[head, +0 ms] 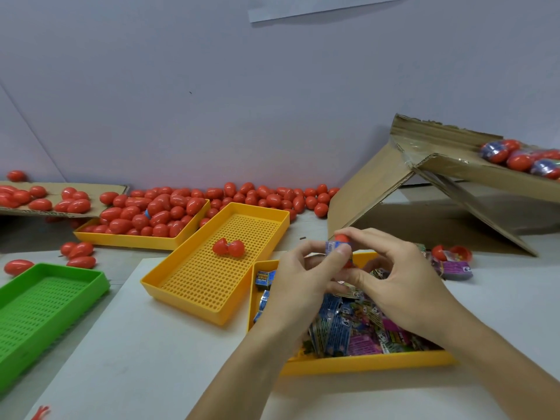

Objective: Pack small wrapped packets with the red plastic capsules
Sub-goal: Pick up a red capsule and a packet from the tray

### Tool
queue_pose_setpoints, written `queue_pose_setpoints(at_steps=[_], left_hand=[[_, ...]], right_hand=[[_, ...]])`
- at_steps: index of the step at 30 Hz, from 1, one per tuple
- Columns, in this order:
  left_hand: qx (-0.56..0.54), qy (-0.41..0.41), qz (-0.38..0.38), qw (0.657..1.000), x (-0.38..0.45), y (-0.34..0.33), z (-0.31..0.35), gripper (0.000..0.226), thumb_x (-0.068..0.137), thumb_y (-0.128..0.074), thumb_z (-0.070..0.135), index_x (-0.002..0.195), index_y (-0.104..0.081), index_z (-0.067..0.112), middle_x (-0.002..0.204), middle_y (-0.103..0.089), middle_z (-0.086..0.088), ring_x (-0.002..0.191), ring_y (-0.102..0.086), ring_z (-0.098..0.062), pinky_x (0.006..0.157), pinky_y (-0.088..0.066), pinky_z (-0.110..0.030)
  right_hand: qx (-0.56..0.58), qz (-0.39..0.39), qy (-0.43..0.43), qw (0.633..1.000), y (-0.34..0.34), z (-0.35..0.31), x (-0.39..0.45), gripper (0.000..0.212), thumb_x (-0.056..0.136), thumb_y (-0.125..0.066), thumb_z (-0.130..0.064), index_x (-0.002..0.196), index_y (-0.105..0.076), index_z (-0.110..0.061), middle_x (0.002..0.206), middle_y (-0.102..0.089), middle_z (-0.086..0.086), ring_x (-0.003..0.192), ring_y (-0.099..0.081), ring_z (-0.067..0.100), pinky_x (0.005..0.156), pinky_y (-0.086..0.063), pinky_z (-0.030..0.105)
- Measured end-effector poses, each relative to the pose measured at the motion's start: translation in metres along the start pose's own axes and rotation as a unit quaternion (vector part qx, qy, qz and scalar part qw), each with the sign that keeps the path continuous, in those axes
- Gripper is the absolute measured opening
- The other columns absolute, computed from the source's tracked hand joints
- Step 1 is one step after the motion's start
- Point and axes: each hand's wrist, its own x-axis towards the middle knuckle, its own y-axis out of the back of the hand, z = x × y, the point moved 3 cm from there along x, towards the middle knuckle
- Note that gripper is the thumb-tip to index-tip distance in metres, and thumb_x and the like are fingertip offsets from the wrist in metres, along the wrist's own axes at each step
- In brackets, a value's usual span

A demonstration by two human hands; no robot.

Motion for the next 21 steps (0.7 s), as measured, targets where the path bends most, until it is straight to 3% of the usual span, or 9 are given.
queue_pose_setpoints(at_steps=[2,4,7,10,13,15,18,21], left_hand=[[0.177,-0.083,0.073,0.978,-0.001,0.006,0.005,0.021,0.084,-0.077,0.033,0.095,-0.063,0.021,0.082,-0.072,0.002,0.075,-0.068,-0.004,0.063,-0.054,-0.017],[0.273,-0.157,0.125,0.941,-0.003,0.009,0.01,0.025,0.081,-0.081,0.03,0.091,-0.059,0.023,0.077,-0.066,0.01,0.075,-0.064,0.002,0.058,-0.048,-0.011],[0.334,-0.199,0.149,0.909,-0.002,0.011,0.013,0.029,0.079,-0.082,0.03,0.093,-0.058,0.021,0.079,-0.063,0.012,0.078,-0.062,0.002,0.057,-0.047,-0.011],[0.344,-0.2,0.147,0.905,-0.003,0.011,0.013,0.023,0.082,-0.08,0.031,0.092,-0.06,0.025,0.077,-0.064,0.014,0.078,-0.063,0.002,0.059,-0.048,-0.012],[0.22,-0.125,0.113,0.961,0.0,0.013,0.011,0.008,0.092,-0.068,0.033,0.091,-0.069,0.025,0.079,-0.072,0.005,0.074,-0.068,-0.007,0.062,-0.055,-0.022],[0.053,-0.03,0.059,0.996,0.001,0.011,0.01,0.021,0.099,-0.059,0.029,0.091,-0.072,0.016,0.082,-0.075,-0.007,0.072,-0.069,-0.017,0.06,-0.056,-0.027],[-0.126,0.05,0.029,0.99,0.0,0.007,0.011,0.029,0.1,-0.055,0.024,0.085,-0.075,0.009,0.085,-0.073,-0.02,0.069,-0.067,-0.023,0.059,-0.056,-0.028],[-0.161,0.07,0.056,0.983,0.004,0.01,0.007,0.019,0.095,-0.059,0.021,0.095,-0.07,0.005,0.087,-0.073,-0.019,0.076,-0.07,-0.025,0.063,-0.059,-0.028]], right_hand=[[-0.035,-0.003,-0.012,0.999,0.0,0.005,0.0,0.051,0.084,-0.073,-0.032,0.134,-0.06,-0.032,0.112,-0.064,-0.026,0.108,-0.06,0.001,0.077,-0.055,0.024],[-0.055,-0.003,-0.016,0.998,0.0,0.008,-0.001,0.053,0.086,-0.075,-0.026,0.136,-0.059,-0.031,0.113,-0.063,-0.026,0.109,-0.059,0.0,0.078,-0.055,0.025],[-0.063,0.001,-0.011,0.998,0.0,0.009,-0.001,0.049,0.088,-0.072,-0.024,0.135,-0.059,-0.03,0.112,-0.062,-0.026,0.109,-0.057,-0.003,0.077,-0.055,0.021],[-0.068,0.004,-0.014,0.998,0.0,0.01,-0.001,0.045,0.091,-0.069,-0.021,0.134,-0.061,-0.028,0.112,-0.063,-0.024,0.109,-0.057,-0.004,0.077,-0.055,0.019],[-0.067,0.016,-0.013,0.998,0.001,0.01,-0.001,0.041,0.092,-0.067,-0.019,0.132,-0.062,-0.028,0.11,-0.064,-0.023,0.108,-0.058,-0.004,0.076,-0.053,0.016],[-0.063,0.02,-0.018,0.998,0.002,0.011,-0.001,0.037,0.093,-0.066,-0.019,0.13,-0.064,-0.027,0.109,-0.065,-0.022,0.107,-0.059,-0.004,0.077,-0.053,0.016],[-0.047,0.023,-0.024,0.998,0.002,0.009,-0.001,0.035,0.094,-0.062,-0.023,0.129,-0.065,-0.026,0.108,-0.067,-0.021,0.106,-0.06,-0.003,0.077,-0.054,0.02],[-0.015,0.037,-0.037,0.999,0.003,0.01,-0.001,0.032,0.095,-0.061,-0.024,0.126,-0.067,-0.026,0.103,-0.068,-0.019,0.09,-0.062,-0.007,0.064,-0.05,0.015]])
